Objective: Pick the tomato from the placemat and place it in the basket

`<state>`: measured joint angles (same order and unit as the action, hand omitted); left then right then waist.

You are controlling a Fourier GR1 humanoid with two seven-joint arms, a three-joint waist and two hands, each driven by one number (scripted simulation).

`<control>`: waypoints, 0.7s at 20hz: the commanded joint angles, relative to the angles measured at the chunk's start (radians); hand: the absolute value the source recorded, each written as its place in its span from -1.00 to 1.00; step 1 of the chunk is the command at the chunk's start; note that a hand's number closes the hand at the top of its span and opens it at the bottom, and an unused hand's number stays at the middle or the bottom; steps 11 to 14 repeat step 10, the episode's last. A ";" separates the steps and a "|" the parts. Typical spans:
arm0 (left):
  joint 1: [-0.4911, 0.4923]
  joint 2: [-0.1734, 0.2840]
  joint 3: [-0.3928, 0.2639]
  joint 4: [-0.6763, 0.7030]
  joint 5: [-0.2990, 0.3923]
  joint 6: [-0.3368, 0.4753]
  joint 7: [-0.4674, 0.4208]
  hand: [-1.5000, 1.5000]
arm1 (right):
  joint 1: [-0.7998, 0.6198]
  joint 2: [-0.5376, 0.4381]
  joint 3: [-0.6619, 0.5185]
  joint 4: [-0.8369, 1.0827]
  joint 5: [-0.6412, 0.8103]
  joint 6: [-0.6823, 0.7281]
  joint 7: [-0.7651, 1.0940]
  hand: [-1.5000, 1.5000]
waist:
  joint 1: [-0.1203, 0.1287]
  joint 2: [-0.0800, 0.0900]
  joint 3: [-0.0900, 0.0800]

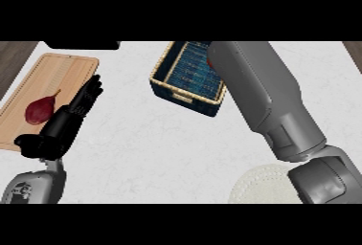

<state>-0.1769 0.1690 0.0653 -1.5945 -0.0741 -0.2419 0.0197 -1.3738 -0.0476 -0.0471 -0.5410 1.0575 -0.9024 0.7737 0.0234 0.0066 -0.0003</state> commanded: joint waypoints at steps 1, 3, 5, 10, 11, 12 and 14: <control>0.033 -0.008 -0.008 0.025 -0.014 -0.001 -0.049 0.00 | -0.019 0.006 -0.041 -0.064 -0.081 -0.032 -0.069 -1.00 | -0.003 -0.001 0.000; 0.026 -0.014 -0.019 -0.024 0.000 -0.006 0.017 0.00 | -0.036 -0.011 -0.063 -0.060 -0.083 -0.051 -0.049 -1.00 | -0.003 -0.003 0.000; 0.016 -0.003 -0.006 -0.020 -0.004 -0.003 0.003 0.00 | -0.041 0.003 -0.088 -0.066 -0.100 -0.086 -0.037 -1.00 | -0.003 -0.003 0.000; 0.016 0.000 -0.001 -0.013 -0.002 -0.005 0.015 0.00 | 0.049 -0.049 -0.154 -0.212 -0.224 -0.033 -0.073 -1.00 | -0.019 -0.008 0.001; 0.016 0.000 -0.001 -0.013 -0.002 -0.005 0.015 0.00 | 0.049 -0.049 -0.154 -0.212 -0.224 -0.033 -0.073 -1.00 | -0.019 -0.008 0.001; 0.016 0.000 -0.001 -0.013 -0.002 -0.005 0.015 0.00 | 0.049 -0.049 -0.154 -0.212 -0.224 -0.033 -0.073 -1.00 | -0.019 -0.008 0.001; 0.016 0.000 -0.001 -0.013 -0.002 -0.005 0.015 0.00 | 0.049 -0.049 -0.154 -0.212 -0.224 -0.033 -0.073 -1.00 | -0.019 -0.008 0.001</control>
